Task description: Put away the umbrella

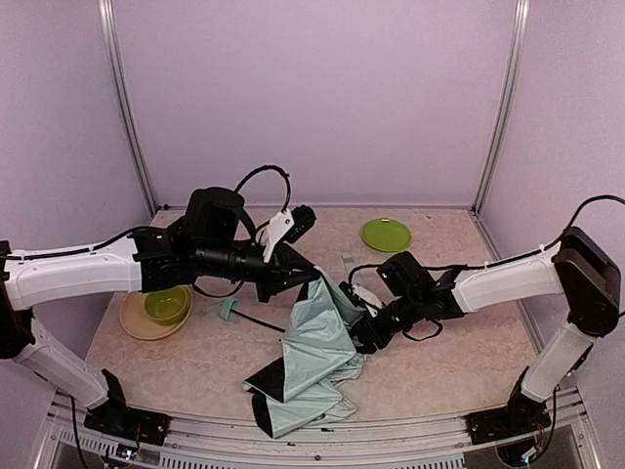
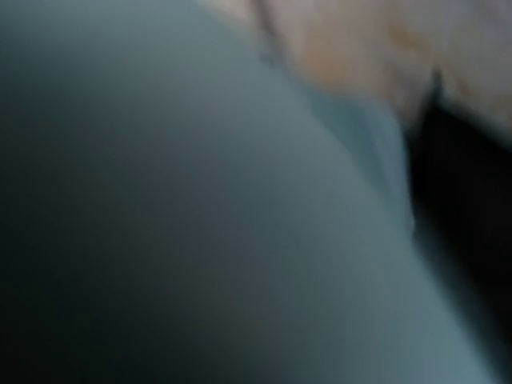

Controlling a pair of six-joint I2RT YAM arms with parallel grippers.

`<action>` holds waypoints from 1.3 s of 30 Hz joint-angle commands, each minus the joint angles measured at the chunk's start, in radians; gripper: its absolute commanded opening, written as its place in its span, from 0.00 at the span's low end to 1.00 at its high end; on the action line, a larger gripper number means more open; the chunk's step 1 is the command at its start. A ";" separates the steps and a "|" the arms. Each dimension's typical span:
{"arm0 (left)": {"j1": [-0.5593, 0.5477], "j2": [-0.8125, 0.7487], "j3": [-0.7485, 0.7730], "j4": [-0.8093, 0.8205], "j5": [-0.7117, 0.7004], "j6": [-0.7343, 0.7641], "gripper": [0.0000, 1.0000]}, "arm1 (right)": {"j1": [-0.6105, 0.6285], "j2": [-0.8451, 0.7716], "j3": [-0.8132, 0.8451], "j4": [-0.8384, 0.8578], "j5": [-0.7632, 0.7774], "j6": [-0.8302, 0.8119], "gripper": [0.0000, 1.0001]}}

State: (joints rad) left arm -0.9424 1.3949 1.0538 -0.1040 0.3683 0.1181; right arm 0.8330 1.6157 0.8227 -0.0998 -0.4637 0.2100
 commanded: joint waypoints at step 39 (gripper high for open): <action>0.246 0.736 0.487 -0.293 0.049 0.030 0.00 | 0.587 0.012 0.035 -0.029 0.444 -0.678 0.72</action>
State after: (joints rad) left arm -0.6918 2.1254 1.5303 -0.3862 0.4282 0.1356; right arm 1.4033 1.5620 0.8261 -0.1146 -0.0711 -0.3782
